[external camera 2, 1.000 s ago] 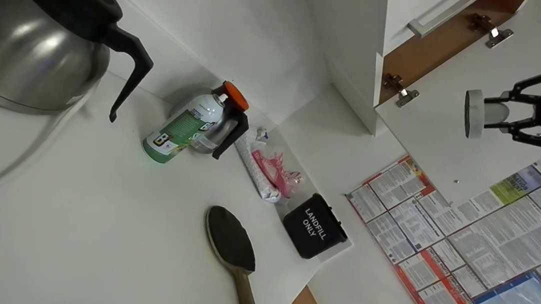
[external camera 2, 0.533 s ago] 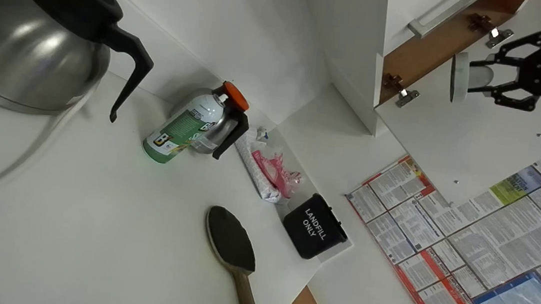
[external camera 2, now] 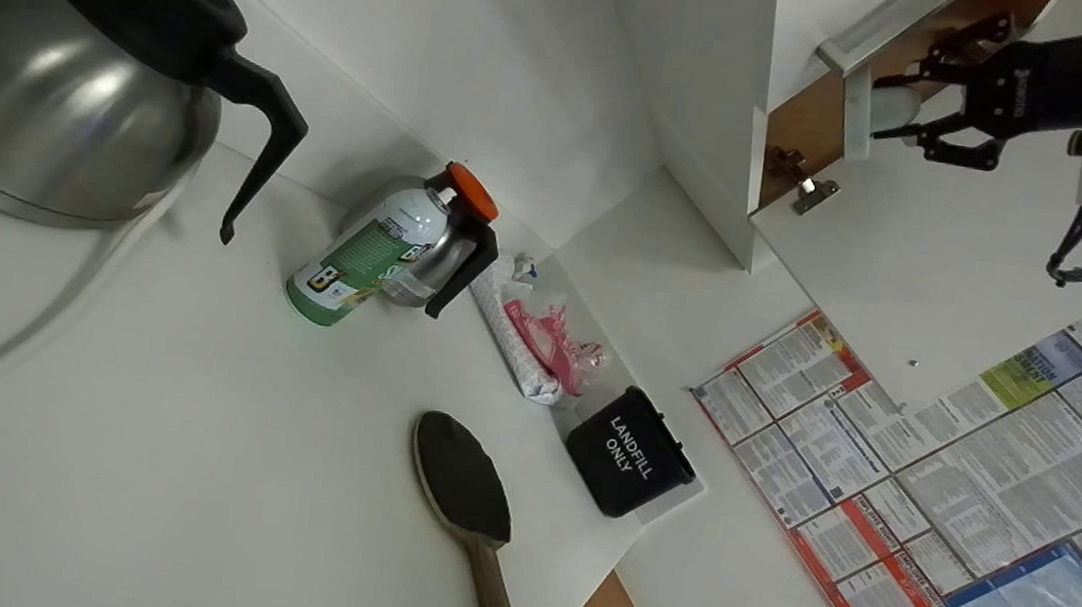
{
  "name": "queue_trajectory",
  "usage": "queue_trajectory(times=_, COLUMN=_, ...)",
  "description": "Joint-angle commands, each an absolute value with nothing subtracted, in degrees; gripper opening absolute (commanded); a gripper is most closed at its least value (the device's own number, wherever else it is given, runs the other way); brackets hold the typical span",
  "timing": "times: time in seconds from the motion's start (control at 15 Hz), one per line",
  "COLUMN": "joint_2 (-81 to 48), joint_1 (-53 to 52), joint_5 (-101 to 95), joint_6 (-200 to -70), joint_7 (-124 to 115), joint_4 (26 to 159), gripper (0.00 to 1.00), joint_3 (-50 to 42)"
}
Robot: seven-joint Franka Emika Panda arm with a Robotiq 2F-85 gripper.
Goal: Pick the white lid on the counter and put it in the open cupboard
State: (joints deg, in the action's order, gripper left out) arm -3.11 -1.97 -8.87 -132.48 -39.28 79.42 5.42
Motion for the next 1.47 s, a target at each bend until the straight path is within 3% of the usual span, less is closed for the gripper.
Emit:
queue_trajectory(times=0.0, joint_2=-7.4, joint_1=-3.0, joint_5=-12.3, joint_6=-133.0, joint_7=-41.1, joint_4=74.3, gripper=0.24, joint_3=5.8)
queue_trajectory(times=1.13, joint_2=-19.8, joint_1=-5.1, joint_5=-15.6, joint_6=-126.7, joint_7=-40.6, joint_4=59.0, gripper=0.24, joint_3=5.2)
queue_trajectory(times=1.2, joint_2=-20.2, joint_1=-5.3, joint_5=-15.6, joint_6=-126.1, joint_7=-40.6, joint_4=58.3, gripper=0.74, joint_3=5.2)
queue_trajectory(times=1.27, joint_2=-20.6, joint_1=-5.3, joint_5=-15.5, joint_6=-125.5, joint_7=-40.5, joint_4=57.6, gripper=0.75, joint_3=5.2)
queue_trajectory(times=1.4, joint_2=-21.3, joint_1=-5.5, joint_5=-15.4, joint_6=-124.9, joint_7=-40.5, joint_4=56.1, gripper=0.89, joint_3=5.1)
